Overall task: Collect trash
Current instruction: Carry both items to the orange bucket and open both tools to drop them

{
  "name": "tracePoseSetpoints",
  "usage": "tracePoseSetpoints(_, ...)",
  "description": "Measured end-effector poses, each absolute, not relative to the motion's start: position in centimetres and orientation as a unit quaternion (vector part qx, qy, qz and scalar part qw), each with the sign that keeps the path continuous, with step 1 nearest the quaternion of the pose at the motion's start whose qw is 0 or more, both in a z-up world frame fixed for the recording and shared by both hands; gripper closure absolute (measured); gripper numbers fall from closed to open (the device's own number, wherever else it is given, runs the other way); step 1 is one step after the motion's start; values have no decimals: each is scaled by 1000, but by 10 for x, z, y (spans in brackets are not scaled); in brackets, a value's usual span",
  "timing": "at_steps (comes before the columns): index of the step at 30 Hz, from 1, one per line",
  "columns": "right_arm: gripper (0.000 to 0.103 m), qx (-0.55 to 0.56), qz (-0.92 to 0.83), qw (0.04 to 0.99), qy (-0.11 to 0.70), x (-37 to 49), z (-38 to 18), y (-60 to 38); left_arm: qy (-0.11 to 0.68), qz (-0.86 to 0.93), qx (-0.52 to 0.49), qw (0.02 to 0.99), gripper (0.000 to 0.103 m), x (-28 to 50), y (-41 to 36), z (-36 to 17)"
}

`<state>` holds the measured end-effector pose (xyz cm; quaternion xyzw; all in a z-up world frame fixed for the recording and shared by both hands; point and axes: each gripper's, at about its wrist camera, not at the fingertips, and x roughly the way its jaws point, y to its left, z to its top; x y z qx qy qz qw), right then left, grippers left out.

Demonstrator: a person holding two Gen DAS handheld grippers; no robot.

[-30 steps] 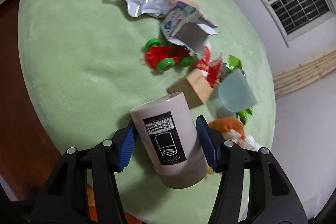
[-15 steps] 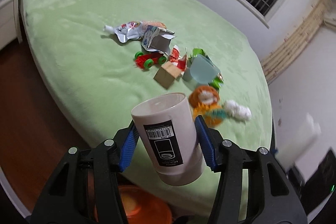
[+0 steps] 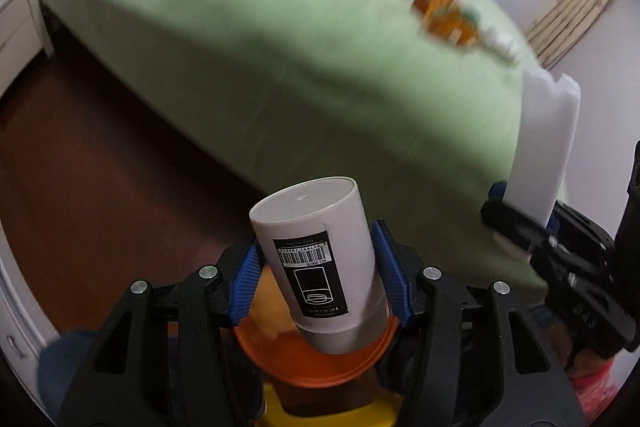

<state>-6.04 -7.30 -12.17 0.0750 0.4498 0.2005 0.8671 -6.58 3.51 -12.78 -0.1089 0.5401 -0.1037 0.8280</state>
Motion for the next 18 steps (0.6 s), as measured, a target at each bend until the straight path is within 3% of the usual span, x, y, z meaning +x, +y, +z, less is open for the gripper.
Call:
tracePoseSetpoints(10,78,90,166,782,594,-68,-233,-45,639,-78,-93,759,51,-75,21,-243)
tracePoseSetpoints(12,73,89,163,774,605,-66,-243,-42,649,-67,-94,752,50,-73,21,-255)
tracePoseSetpoints(13,66,82,155,775,606,-66,-246,-41,653,-66,-96,748,50,-71,21,-259)
tracePoseSetpoints(14,51,79,151,778,604,-65,-245,-41,657,-66,-98,744,50,-71,22,-262)
tracePoseSetpoints(16,49,74,146,785,597,-66,-241,-41,661,-64,-98,742,47,-69,21,-265)
tracePoseSetpoints(18,45,78,144,789,592,-65,-237,-42,657,-54,-91,747,37,-66,22,-262)
